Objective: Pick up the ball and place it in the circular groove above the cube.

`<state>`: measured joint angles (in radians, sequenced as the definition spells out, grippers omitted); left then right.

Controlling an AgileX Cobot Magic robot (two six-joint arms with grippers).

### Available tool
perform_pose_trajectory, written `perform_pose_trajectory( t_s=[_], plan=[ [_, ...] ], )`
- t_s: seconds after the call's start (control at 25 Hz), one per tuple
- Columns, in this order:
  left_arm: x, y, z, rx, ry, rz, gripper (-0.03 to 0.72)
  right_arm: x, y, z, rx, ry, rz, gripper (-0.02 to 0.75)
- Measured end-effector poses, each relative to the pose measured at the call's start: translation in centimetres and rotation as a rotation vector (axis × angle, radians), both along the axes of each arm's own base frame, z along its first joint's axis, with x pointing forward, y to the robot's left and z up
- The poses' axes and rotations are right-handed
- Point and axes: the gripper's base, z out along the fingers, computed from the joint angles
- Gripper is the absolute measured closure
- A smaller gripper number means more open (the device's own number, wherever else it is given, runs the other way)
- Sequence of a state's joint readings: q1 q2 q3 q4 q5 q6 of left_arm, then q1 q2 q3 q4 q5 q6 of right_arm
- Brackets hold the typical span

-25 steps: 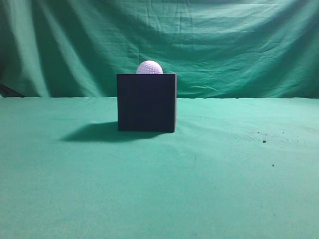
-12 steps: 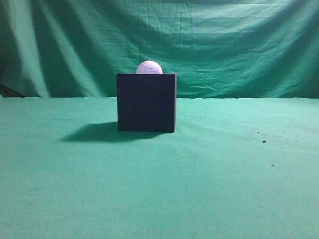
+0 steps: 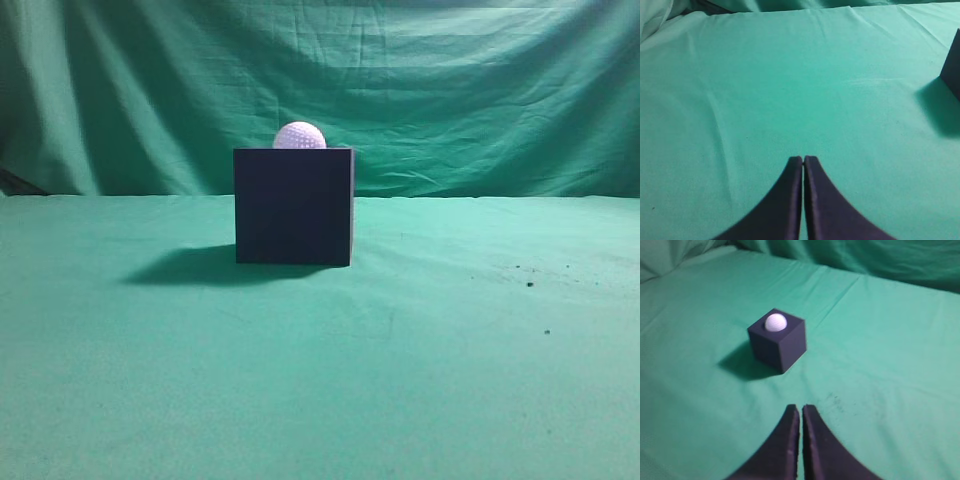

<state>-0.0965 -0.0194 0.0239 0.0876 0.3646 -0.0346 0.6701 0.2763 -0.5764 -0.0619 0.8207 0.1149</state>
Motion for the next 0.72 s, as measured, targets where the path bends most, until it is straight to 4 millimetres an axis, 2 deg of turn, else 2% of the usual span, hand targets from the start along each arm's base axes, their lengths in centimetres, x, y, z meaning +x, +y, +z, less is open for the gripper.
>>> perform_pose_trajectory(
  t_s=[0.12, 0.36, 0.6, 0.72],
  plan=[
    [0.0, 0.0, 0.0, 0.0, 0.0, 0.0, 0.688, 0.0, -0.4, -2.1, 0.029, -0.067, -0.06, 0.738],
    [0.0, 0.0, 0.0, 0.0, 0.0, 0.0, 0.688, 0.8, -1.1, -6.8, 0.092, -0.255, -0.289, 0.738],
    [0.0, 0.0, 0.0, 0.0, 0.0, 0.0, 0.688, 1.5, -1.8, -11.6, 0.102, -0.259, -0.482, 0.738],
    [0.0, 0.0, 0.0, 0.0, 0.0, 0.0, 0.688, 1.7, -2.0, -13.2, 0.104, -0.218, -0.524, 0.738]
  ],
)
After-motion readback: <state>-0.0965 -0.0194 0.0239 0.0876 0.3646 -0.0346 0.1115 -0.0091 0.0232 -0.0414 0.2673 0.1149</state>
